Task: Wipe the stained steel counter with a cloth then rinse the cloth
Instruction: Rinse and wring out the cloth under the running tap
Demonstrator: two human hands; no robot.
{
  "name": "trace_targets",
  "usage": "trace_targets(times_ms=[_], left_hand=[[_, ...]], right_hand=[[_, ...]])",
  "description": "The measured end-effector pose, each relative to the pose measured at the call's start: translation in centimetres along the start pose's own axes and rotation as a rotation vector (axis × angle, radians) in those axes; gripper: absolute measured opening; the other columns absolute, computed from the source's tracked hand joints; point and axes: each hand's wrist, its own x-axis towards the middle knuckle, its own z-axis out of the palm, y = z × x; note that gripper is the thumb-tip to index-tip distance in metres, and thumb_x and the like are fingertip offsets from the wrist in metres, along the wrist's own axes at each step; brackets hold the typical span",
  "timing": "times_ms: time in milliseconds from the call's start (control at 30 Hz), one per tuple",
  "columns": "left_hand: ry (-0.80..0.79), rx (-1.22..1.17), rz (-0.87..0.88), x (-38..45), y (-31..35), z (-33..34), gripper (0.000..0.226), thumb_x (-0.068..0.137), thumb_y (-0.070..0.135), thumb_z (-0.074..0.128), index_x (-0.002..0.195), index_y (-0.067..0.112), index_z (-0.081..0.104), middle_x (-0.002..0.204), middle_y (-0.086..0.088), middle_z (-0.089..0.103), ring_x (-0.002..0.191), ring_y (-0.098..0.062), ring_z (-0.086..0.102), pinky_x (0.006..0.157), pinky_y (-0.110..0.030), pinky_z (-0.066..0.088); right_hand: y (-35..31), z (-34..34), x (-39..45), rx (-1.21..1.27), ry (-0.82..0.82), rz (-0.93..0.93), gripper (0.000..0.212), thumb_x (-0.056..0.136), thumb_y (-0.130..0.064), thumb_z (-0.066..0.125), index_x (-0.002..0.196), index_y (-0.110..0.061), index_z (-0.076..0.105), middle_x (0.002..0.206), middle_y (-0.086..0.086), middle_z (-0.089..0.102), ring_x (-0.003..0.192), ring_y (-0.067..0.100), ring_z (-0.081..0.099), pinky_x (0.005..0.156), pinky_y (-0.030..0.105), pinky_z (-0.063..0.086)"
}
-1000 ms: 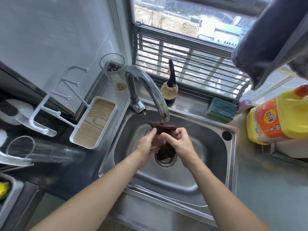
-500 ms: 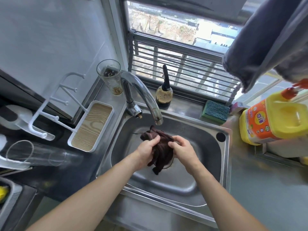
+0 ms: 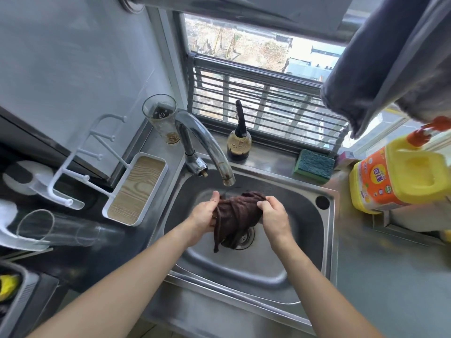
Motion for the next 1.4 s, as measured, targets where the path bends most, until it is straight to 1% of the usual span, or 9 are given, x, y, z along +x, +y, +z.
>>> trace_targets(times_ms=[300,500,567,700,900,1033,1167,1300,1400], left_hand=[[-0.182,-0.081,0.018,-0.9,0.6,0.1,0.037,0.102,0.023,0.039,0.126,0.011,0.063,0.108,-0.010,0.072,0.093,-0.020,0.068,0.088,-0.037,0.053],[-0.120,-0.039,0.064,-0.3,0.3,-0.4,0.032,0.102,0.012,0.037,0.112,0.011,0.067,0.100,-0.009,0.073,0.085,-0.015,0.068,0.076,-0.028,0.054],[0.055,-0.097,0.052,0.5,0.1,-1.3,0.027,0.102,0.007,0.039,0.098,0.009,0.065,0.091,-0.011,0.068,0.077,-0.018,0.065,0.064,-0.023,0.055],[0.355,0.003,-0.008,2.1,-0.3,-4.6,0.023,0.099,0.016,0.049,0.083,0.011,0.066,0.098,-0.019,0.068,0.096,-0.035,0.065,0.092,-0.050,0.053],[0.283,0.089,-0.004,2.0,0.1,-5.8,0.021,0.102,0.017,0.053,0.110,0.007,0.070,0.104,-0.015,0.077,0.093,-0.027,0.074,0.086,-0.045,0.061],[0.493,0.256,0.075,1.7,0.5,-6.1,0.028,0.098,0.026,0.064,0.118,0.009,0.054,0.116,-0.014,0.064,0.108,-0.032,0.063,0.099,-0.051,0.054],[0.514,0.394,0.118,1.5,0.8,-6.5,0.016,0.102,0.026,0.052,0.115,0.017,0.048,0.117,-0.011,0.060,0.108,-0.030,0.060,0.100,-0.051,0.053],[0.471,0.333,0.157,1.3,0.7,-6.6,0.015,0.106,0.023,0.046,0.120,0.018,0.049,0.121,-0.011,0.058,0.113,-0.032,0.059,0.102,-0.053,0.051],[0.293,0.425,0.280,0.3,0.9,-6.8,0.029,0.102,0.031,0.057,0.127,0.026,0.044,0.114,-0.004,0.059,0.106,-0.019,0.058,0.092,-0.029,0.048]], right_hand=[[0.9,1.9,-1.3,-0.339,0.057,-0.317,0.059,0.081,-0.057,0.077,0.123,-0.023,0.055,0.122,-0.003,0.044,0.116,0.009,0.041,0.109,0.025,0.033],[1.7,0.0,0.4,-0.012,-0.540,-0.102,0.020,0.094,-0.023,0.073,0.111,-0.012,0.075,0.102,0.013,0.077,0.091,0.020,0.068,0.088,0.041,0.054],[2.4,-0.8,1.2,-0.002,-0.451,-0.057,0.020,0.102,-0.023,0.062,0.103,-0.010,0.076,0.096,0.011,0.073,0.087,0.018,0.064,0.083,0.038,0.053],[3.7,-2.5,3.1,0.138,-0.102,0.135,0.029,0.106,-0.027,0.051,0.090,-0.016,0.073,0.097,0.008,0.070,0.091,0.022,0.063,0.092,0.042,0.054],[4.0,-2.5,3.8,0.159,-0.034,0.253,0.029,0.103,-0.030,0.054,0.112,-0.004,0.064,0.097,0.017,0.066,0.078,0.030,0.063,0.064,0.036,0.055],[3.7,-3.2,3.4,-0.124,-0.147,0.132,0.071,0.080,-0.031,0.085,0.133,-0.027,0.038,0.109,0.006,0.057,0.095,0.025,0.065,0.071,0.036,0.057],[3.6,-4.6,3.4,-0.477,0.038,-0.055,0.028,0.089,-0.011,0.058,0.114,-0.019,0.068,0.097,0.004,0.071,0.099,0.026,0.067,0.083,0.026,0.046],[3.7,-5.3,3.0,-0.251,0.135,-0.044,0.033,0.093,-0.005,0.044,0.100,-0.026,0.069,0.101,0.001,0.070,0.106,0.029,0.064,0.086,0.032,0.046],[3.8,-5.6,3.0,-0.095,0.021,-0.092,0.043,0.093,-0.001,0.043,0.104,-0.033,0.071,0.097,0.001,0.071,0.091,0.028,0.065,0.084,0.043,0.054]])
